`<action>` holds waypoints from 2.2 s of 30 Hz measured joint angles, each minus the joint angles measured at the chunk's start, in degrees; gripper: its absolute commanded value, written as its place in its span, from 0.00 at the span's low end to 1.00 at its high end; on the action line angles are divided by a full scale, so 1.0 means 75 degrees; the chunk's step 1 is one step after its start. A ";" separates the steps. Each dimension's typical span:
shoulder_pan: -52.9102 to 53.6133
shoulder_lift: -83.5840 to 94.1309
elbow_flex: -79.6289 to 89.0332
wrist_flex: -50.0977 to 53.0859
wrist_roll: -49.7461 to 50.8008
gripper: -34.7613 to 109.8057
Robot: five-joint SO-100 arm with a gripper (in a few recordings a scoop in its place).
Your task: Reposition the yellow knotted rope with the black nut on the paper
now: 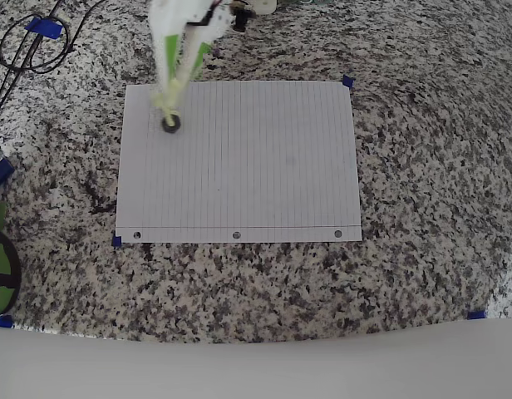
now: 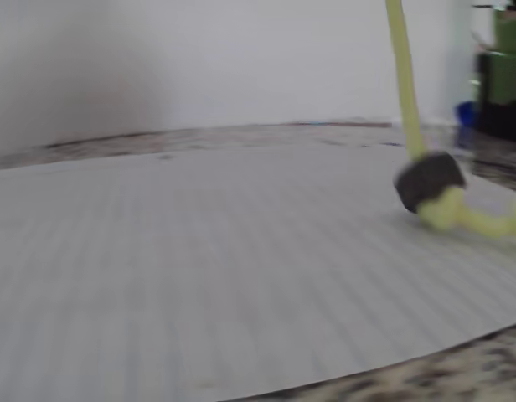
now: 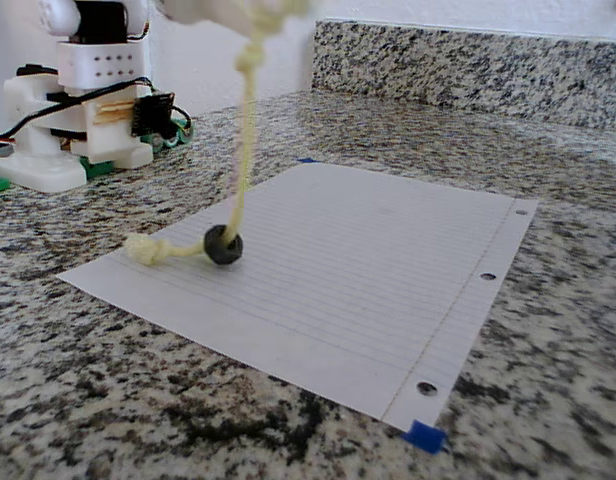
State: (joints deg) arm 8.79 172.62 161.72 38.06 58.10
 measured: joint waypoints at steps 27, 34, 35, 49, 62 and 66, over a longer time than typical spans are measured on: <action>-0.3082 0.0680 0.1641 0.0316 0.1781 0.24; -0.3434 0.0750 0.1664 0.0703 0.1781 0.24; -0.3492 0.0797 0.1664 0.0773 0.1781 0.24; -0.3738 0.0996 0.2121 0.1102 0.1781 0.67; -0.4043 0.1289 0.2180 0.0797 0.0398 0.62; -0.3773 0.1418 0.2180 0.0797 -0.1195 0.46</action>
State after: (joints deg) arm -19.51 183.25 178.07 44.03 49.13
